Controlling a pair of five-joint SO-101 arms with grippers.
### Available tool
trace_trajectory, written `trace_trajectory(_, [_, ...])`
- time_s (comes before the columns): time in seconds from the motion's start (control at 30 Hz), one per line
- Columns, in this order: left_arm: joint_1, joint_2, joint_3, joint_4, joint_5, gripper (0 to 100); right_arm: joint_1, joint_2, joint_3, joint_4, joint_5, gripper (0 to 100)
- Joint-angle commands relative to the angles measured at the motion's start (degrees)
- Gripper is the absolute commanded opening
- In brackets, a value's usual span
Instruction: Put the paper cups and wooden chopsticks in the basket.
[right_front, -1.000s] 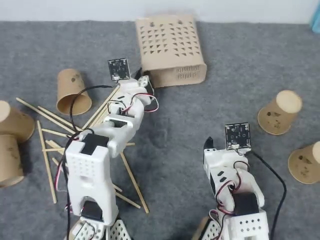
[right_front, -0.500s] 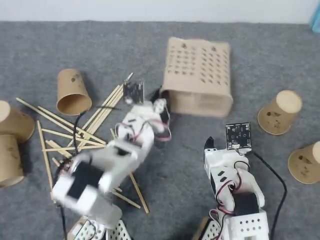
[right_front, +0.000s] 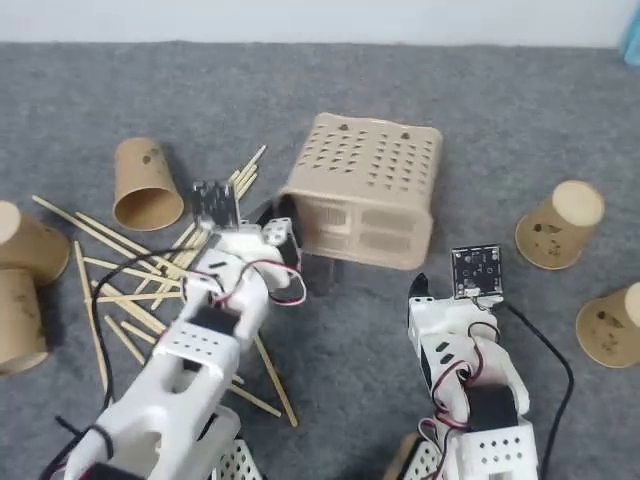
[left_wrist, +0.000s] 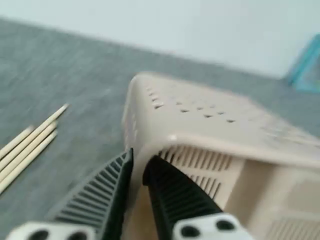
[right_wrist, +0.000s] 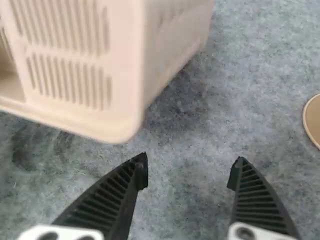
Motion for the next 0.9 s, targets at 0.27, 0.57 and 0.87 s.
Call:
trace_trajectory(0.27, [-7.38,10.02,-8.04,15.47,-9.85,9,0.66,-0.84,1.14,2.07,2.64,27.0])
trace_trajectory(0.57, [-7.21,-8.18,-13.85,47.12,-18.64,38,0.66,-0.84,1.14,1.8,2.64,27.0])
trace_trajectory(0.87, [-7.47,-14.68,-37.58,67.96,-19.25,38,0.66,-0.84,1.14,1.71,2.64,27.0])
